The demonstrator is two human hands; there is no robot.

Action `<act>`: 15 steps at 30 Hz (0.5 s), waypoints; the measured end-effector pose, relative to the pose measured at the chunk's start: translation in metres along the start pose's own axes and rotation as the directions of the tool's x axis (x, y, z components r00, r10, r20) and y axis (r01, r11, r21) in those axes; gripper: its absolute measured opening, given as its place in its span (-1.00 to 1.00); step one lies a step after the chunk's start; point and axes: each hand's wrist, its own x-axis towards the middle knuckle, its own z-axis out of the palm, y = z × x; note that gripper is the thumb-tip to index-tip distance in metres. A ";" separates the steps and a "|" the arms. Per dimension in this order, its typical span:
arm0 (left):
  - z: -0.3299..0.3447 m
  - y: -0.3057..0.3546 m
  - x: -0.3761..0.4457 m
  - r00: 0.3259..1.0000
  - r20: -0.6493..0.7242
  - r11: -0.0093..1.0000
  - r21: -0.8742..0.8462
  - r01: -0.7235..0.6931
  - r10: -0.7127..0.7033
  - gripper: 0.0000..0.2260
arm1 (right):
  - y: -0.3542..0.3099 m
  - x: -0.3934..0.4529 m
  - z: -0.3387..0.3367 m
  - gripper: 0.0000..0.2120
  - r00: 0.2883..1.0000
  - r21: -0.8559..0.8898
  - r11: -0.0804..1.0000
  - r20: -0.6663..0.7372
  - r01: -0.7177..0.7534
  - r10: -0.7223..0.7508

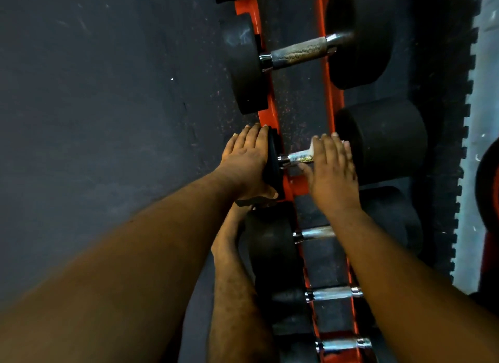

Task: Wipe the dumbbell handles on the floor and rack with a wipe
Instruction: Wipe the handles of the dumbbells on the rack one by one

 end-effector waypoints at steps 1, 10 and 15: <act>0.001 0.000 0.000 1.000 0.000 1.000 0.002 -0.004 0.004 0.29 | 0.000 -0.003 0.000 -0.40 0.999 -0.012 0.999 -0.007 -0.044 0.044; 0.003 -0.012 -0.005 0.995 -0.042 0.996 0.006 -0.090 0.090 0.24 | -0.005 0.004 -0.003 -0.29 0.988 -0.076 0.986 0.051 0.148 -0.144; 0.012 -0.025 -0.016 0.980 -0.092 0.980 0.107 -0.166 0.176 0.11 | -0.034 0.001 -0.003 -0.45 0.983 0.041 0.983 0.035 0.178 -0.180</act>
